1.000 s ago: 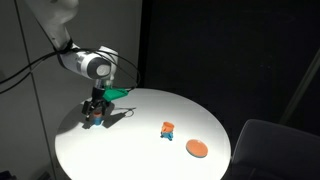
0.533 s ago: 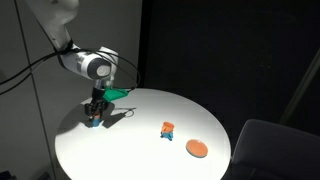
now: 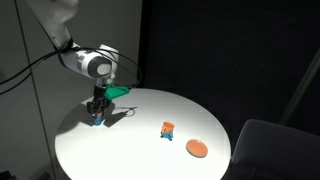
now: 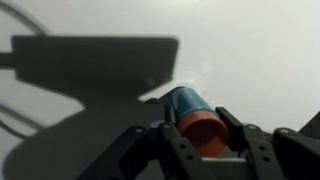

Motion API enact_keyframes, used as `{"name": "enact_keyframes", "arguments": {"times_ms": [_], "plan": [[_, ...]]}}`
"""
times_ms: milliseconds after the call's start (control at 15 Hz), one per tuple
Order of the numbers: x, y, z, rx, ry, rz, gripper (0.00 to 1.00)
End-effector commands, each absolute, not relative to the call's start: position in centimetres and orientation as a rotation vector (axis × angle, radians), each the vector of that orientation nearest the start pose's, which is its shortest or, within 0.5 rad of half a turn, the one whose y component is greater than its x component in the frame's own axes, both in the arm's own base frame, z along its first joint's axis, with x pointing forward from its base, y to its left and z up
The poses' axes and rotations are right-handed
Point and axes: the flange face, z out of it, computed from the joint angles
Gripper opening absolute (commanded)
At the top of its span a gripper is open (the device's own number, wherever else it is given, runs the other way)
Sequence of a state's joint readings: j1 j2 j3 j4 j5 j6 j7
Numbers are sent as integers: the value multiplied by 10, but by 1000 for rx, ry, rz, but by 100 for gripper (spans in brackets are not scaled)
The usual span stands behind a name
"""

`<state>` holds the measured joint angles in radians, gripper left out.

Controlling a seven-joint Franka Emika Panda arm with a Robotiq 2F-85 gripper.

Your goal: Stack the cups with the mugs

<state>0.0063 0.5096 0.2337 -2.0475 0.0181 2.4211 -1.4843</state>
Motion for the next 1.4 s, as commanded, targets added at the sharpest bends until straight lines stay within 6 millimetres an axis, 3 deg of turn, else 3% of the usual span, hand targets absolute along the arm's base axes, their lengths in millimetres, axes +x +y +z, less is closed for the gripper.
{"name": "enact_keyframes", "arguments": {"times_ms": [0,267,600,933,1333], "plan": [[560,132,218,2246,2381,19,20],[560,109,253,2391,2191,93,20],[566,57,291,2660,1852,185,20],[579,-4,311,2855,1511,258,20],[594,-69,323,2977,1238,373,20]]}}
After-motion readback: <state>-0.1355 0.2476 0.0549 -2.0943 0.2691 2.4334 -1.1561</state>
